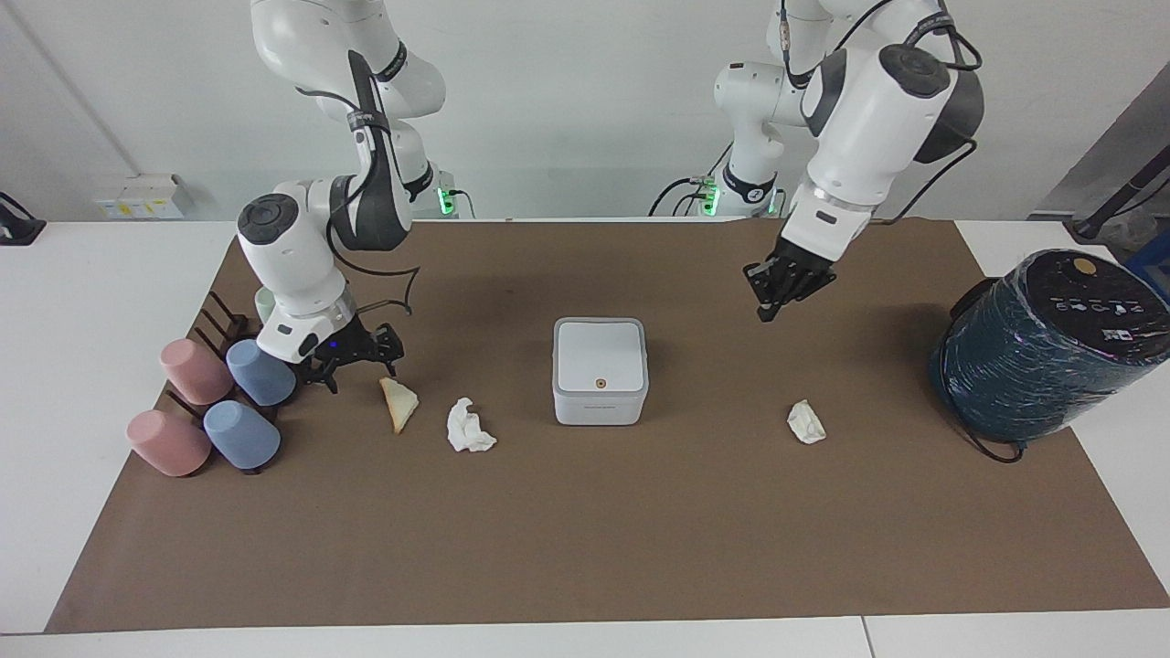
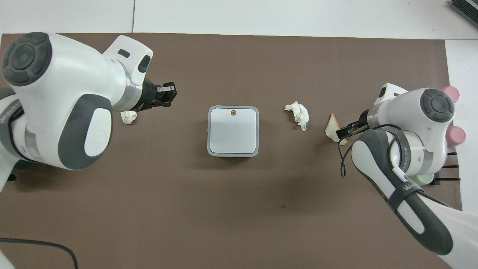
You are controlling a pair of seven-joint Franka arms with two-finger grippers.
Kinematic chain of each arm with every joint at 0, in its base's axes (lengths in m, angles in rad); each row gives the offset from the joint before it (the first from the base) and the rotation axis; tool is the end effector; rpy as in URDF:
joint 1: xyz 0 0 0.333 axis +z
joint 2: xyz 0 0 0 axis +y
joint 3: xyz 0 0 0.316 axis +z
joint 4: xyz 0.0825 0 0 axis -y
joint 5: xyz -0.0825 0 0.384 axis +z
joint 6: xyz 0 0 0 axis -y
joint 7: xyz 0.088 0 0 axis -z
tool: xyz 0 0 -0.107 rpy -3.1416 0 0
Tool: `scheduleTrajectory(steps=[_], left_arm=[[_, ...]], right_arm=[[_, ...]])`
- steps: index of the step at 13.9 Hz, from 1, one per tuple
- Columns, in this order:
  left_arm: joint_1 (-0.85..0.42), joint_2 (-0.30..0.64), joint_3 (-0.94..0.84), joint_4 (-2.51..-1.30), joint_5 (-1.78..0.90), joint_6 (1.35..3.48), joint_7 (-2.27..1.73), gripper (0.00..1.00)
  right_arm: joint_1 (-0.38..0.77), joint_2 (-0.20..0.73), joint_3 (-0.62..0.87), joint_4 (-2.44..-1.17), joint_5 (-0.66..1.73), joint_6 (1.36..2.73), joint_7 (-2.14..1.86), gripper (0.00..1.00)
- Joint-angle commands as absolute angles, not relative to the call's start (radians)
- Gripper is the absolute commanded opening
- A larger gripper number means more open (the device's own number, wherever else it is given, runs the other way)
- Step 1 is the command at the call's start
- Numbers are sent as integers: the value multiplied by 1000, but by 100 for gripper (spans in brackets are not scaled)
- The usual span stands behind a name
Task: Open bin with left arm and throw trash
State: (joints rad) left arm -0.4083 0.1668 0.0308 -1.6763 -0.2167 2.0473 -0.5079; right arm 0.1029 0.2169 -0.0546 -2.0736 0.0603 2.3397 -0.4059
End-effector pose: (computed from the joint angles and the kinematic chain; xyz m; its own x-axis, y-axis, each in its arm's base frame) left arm 0.5846 -0.2458 0.5214 0.9737 0.2168 0.0704 0.1906 -0.9437 0.2705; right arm 0.5841 0.0299 0.3304 0.9137 0.4021 0.0583 0.4034 -0.9150 -0.0115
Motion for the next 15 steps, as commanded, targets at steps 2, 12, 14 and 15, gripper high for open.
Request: scheduleTrajectory(steps=[2,12,14,15], left_arm=[[-477,201,46,-1697,-270,2166,-571,0],[-607,268,46,-1770,-339,2341,-603,0],[-623,268,46,-1775,-339,2345,-604,0],[-624,270,46,-1778,-339,2345,-603,0]], right_arm=[[103,233,-54,-2097,78,2370,-514,77],[124,268,-52,-2148,121,2471,-568,35],[126,268,-52,-2146,147,2470,-558,0],[126,267,-52,-2146,159,2470,-533,0]])
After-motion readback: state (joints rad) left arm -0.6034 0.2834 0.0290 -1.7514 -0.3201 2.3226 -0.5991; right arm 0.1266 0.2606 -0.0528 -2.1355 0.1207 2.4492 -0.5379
